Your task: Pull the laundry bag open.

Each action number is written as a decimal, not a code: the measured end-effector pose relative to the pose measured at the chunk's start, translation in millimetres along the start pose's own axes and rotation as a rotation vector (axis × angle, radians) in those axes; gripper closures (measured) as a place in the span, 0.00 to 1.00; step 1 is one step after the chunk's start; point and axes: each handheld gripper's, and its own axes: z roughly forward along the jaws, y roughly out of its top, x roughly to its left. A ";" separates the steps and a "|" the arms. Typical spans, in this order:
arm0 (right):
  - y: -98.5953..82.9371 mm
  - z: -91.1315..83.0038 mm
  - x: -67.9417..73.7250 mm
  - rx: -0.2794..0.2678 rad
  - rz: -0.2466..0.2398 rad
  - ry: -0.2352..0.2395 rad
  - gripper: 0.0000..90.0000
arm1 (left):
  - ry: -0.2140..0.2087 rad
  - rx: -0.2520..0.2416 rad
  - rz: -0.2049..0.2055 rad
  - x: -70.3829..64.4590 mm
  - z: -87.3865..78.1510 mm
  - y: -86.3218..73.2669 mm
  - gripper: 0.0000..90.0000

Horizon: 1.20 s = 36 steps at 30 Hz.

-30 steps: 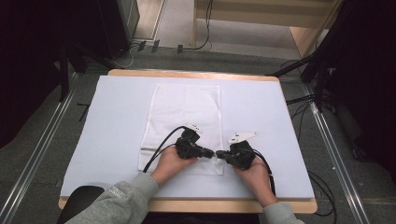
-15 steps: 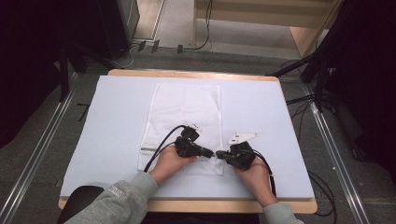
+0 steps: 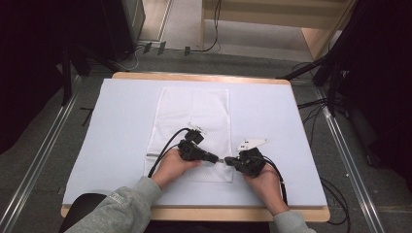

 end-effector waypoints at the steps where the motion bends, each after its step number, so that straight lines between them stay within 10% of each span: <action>1: 0.0 -0.1 0.1 0.001 0.003 -0.001 1.00 | 0.001 0.000 -0.003 0.7 -1.6 -0.3 0.98; 36: 0.0 -0.2 -1.0 0.001 0.006 0.006 1.00 | 0.001 0.042 -0.019 9.9 -24.8 -3.0 0.98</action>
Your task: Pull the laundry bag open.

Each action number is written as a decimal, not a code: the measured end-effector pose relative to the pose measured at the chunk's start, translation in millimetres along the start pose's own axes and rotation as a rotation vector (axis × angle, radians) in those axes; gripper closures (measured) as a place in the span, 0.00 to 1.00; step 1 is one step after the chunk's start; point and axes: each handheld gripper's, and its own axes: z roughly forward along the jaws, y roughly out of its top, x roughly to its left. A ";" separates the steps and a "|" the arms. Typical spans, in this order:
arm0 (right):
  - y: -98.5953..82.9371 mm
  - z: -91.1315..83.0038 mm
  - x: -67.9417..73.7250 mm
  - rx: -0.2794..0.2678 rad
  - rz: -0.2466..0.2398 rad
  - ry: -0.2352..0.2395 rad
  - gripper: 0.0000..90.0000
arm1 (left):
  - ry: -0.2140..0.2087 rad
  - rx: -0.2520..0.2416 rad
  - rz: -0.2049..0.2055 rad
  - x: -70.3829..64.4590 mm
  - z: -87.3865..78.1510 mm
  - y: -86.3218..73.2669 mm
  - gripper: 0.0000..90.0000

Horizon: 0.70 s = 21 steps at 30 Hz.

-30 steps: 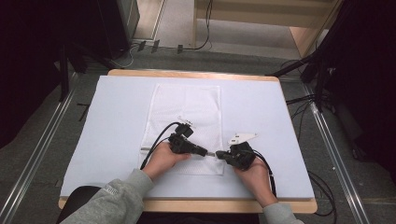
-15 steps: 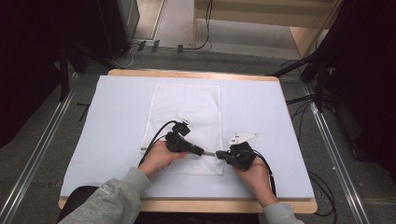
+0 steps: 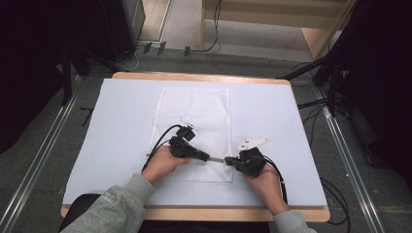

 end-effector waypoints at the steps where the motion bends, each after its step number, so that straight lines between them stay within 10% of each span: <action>1: 0.0 0.0 0.0 -0.001 0.001 0.000 1.00 | 0.000 0.003 0.003 0.2 -0.2 -0.2 0.98; 21: 0.7 0.3 -1.3 0.003 -0.014 0.009 1.00 | 0.007 0.011 -0.023 6.8 -10.9 -8.1 0.98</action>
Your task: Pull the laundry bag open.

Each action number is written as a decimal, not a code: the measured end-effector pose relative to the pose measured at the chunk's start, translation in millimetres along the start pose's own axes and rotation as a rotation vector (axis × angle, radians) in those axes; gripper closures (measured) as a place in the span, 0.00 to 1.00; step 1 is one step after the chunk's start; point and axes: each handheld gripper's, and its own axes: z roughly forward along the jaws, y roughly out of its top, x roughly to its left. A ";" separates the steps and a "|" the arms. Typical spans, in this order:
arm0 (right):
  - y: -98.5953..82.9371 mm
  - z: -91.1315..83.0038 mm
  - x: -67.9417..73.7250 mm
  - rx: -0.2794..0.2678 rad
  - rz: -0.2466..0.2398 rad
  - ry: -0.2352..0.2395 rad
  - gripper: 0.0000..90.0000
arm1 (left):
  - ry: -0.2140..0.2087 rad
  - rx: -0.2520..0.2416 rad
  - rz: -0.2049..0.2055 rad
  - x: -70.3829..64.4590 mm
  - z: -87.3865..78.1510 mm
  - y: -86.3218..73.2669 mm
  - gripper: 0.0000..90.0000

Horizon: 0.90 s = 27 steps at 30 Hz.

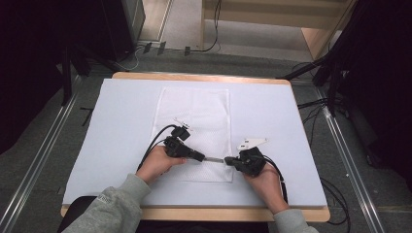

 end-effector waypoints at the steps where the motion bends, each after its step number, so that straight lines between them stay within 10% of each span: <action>1: 0.1 0.0 0.1 0.001 0.000 -0.001 1.00 | 0.010 0.003 0.004 0.3 -0.8 -0.3 0.98; 27: 0.8 -0.1 -1.7 0.009 -0.004 0.013 1.00 | 0.015 0.002 -0.027 14.5 -38.0 -17.5 0.98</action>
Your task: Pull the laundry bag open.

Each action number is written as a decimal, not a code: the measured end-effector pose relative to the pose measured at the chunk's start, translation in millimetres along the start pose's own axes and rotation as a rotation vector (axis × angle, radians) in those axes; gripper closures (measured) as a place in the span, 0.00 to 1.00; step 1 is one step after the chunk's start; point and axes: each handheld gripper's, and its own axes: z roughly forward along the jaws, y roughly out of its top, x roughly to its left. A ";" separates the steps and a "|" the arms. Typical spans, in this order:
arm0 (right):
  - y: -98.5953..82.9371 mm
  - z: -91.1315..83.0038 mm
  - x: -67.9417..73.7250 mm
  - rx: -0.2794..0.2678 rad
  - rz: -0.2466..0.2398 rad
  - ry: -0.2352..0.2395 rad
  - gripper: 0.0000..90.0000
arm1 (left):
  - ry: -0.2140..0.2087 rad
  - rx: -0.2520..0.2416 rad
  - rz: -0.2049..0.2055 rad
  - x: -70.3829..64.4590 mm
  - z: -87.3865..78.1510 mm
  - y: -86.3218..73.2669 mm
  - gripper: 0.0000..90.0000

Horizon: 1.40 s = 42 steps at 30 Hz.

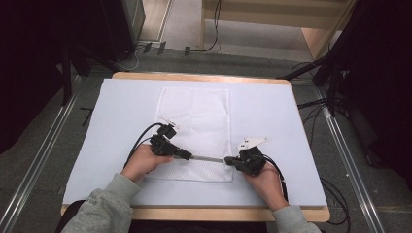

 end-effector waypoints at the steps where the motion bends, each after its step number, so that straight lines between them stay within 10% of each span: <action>1: 0.1 -0.1 0.0 0.001 0.002 -0.001 1.00 | -0.001 -0.002 -0.009 0.5 -1.5 -0.9 0.98; 42: 1.5 0.5 -1.8 0.009 0.003 0.013 1.00 | 0.035 -0.040 -0.048 24.3 -53.8 -36.4 0.98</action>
